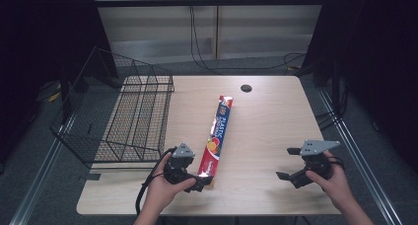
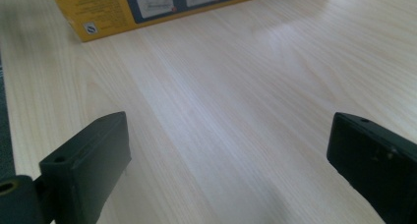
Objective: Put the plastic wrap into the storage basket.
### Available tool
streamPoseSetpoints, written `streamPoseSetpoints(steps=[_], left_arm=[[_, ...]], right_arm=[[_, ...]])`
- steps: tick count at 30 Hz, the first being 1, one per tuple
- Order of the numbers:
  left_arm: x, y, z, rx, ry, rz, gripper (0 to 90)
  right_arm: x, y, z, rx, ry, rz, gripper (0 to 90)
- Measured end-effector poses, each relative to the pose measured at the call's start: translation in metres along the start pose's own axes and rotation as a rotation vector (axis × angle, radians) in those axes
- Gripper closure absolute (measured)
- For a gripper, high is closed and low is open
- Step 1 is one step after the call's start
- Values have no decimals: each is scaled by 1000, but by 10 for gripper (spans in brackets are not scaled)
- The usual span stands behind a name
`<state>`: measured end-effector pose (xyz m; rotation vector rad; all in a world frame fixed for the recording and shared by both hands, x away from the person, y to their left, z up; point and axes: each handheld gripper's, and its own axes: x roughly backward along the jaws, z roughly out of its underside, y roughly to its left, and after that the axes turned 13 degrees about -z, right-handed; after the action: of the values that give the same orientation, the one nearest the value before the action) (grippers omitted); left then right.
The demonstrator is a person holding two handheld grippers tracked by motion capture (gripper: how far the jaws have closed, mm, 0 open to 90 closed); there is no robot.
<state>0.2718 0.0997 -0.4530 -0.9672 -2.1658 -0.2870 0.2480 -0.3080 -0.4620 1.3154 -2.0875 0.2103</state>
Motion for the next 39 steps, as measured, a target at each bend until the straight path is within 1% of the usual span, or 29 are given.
streamPoseSetpoints(steps=[1,2,5,7,8,9,11,13,15,16,17,18,19,20,21,22,23,25,26,27,29,30,31,32,33,34,36,38,39], left_arm=[[0,0,-1,7,1,-3,34],[0,0,-2,21,-7,1,34],[1,0,-5,22,6,-5,32],[2,0,-8,31,10,5,31],[1,1,-12,35,11,-8,20],[1,1,-12,35,11,-8,19],[-2,1,-21,57,8,0,13],[-4,1,-24,60,10,-6,9],[-6,2,-31,89,5,2,9],[-7,3,-33,90,7,1,9],[-8,5,-38,114,7,-14,9],[-10,7,-39,140,9,-7,9],[-12,9,-41,150,23,-12,9],[-12,9,-41,150,23,-12,9],[-14,10,-42,157,33,-27,13],[-16,10,-44,152,54,-36,20],[-18,11,-46,153,51,-29,20],[-19,11,-47,155,49,-36,21],[-20,13,-50,144,64,-65,21],[-21,14,-51,150,63,-63,21],[-21,14,-52,143,70,-72,22],[-23,14,-54,145,78,-84,22],[-23,14,-54,145,78,-84,22],[-22,16,-56,133,82,-83,22],[-23,15,-57,142,82,-84,22],[-25,16,-59,130,89,-91,22],[-27,17,-61,131,86,-85,21],[-30,17,-63,153,89,-90,18],[-31,18,-64,157,92,-89,17]], right_arm=[[0,-1,1,-9,-4,14,27],[1,-1,1,-14,-8,12,27],[2,-2,1,-22,-8,22,28],[2,-3,1,-31,-10,21,29],[2,-4,1,-30,-20,28,29],[2,-4,1,-28,-20,27,29],[2,-5,1,-23,-19,30,29],[4,-5,2,-26,-18,16,30],[5,-6,4,-36,-22,16,29],[5,-6,4,-36,-22,16,29],[7,-6,5,-38,-23,19,29],[7,-6,5,-40,-25,22,29],[7,-6,5,-40,-24,17,29],[7,-6,5,-40,-24,17,29],[8,-6,5,-40,-27,20,29],[8,-6,6,-42,-29,20,30],[8,-6,6,-42,-29,19,30],[9,-6,7,-44,-28,22,30],[9,-6,7,-44,-28,23,30],[9,-6,7,-44,-28,24,30],[9,-6,6,-45,-29,23,30],[8,-6,6,-47,-35,31,30],[8,-6,6,-48,-38,31,30],[8,-6,6,-48,-38,31,30],[8,-6,6,-46,-38,30,30],[9,-6,6,-48,-42,31,30],[9,-6,6,-47,-37,30,29],[9,-5,8,-49,-35,29,29],[10,-5,8,-48,-33,30,29]])
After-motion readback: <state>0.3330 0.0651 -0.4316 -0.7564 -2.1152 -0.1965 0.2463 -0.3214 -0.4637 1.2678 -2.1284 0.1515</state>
